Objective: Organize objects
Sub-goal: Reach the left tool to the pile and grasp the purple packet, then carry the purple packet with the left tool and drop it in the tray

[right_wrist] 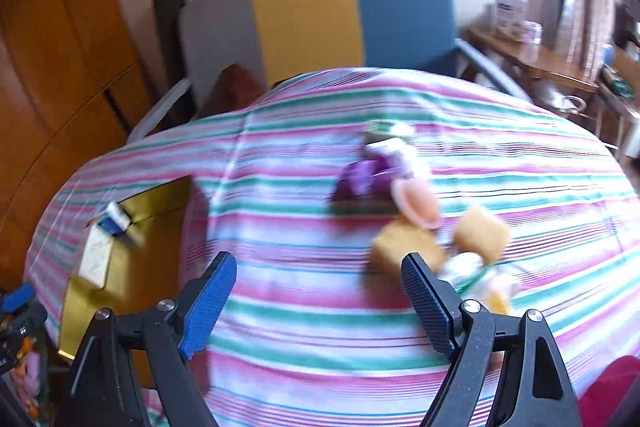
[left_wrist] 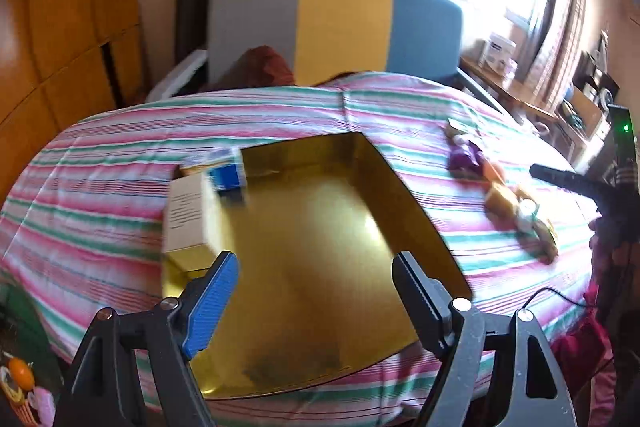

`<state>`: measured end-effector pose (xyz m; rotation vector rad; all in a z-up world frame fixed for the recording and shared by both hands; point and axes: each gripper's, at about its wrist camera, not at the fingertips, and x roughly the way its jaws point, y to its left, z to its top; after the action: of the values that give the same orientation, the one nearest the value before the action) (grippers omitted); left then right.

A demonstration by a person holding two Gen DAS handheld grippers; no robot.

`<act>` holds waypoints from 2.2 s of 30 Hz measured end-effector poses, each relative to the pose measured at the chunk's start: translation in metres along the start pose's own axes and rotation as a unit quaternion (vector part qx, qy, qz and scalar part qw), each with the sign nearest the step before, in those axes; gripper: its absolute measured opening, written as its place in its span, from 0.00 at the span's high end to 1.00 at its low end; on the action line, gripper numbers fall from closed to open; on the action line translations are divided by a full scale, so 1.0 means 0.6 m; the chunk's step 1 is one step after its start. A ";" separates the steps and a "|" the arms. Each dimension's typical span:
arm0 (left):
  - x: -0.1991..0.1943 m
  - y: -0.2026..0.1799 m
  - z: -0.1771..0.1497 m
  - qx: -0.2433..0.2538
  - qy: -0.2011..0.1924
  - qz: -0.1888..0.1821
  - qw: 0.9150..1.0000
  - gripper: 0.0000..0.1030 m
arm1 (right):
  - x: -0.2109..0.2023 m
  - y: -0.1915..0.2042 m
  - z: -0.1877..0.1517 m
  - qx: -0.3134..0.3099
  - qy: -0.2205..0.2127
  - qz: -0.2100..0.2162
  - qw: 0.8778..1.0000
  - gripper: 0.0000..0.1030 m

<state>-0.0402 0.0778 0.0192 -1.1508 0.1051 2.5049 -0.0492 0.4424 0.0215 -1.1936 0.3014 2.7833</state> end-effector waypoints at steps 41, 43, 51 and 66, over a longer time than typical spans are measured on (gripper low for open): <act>0.463 -0.327 0.233 -0.099 0.228 -0.180 0.952 0.30 | 0.016 -0.308 -0.028 0.260 -0.018 0.021 0.965 0.11; 0.474 -0.331 0.247 -0.105 0.220 -0.175 0.954 0.30 | 0.017 -0.309 -0.029 0.262 -0.016 0.024 0.965 0.11; 0.537 -0.386 0.263 0.019 0.230 -0.147 0.962 0.32 | 0.022 -0.317 -0.031 0.275 -0.011 0.033 0.961 0.10; 0.446 -0.366 0.192 0.081 0.209 -0.159 0.961 0.53 | 0.023 -0.319 -0.028 0.272 -0.015 0.023 0.962 0.10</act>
<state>-0.1996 0.3890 -0.0841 -1.4786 0.2137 1.9120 -0.0148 0.6256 -0.0269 -1.0056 1.0207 2.4890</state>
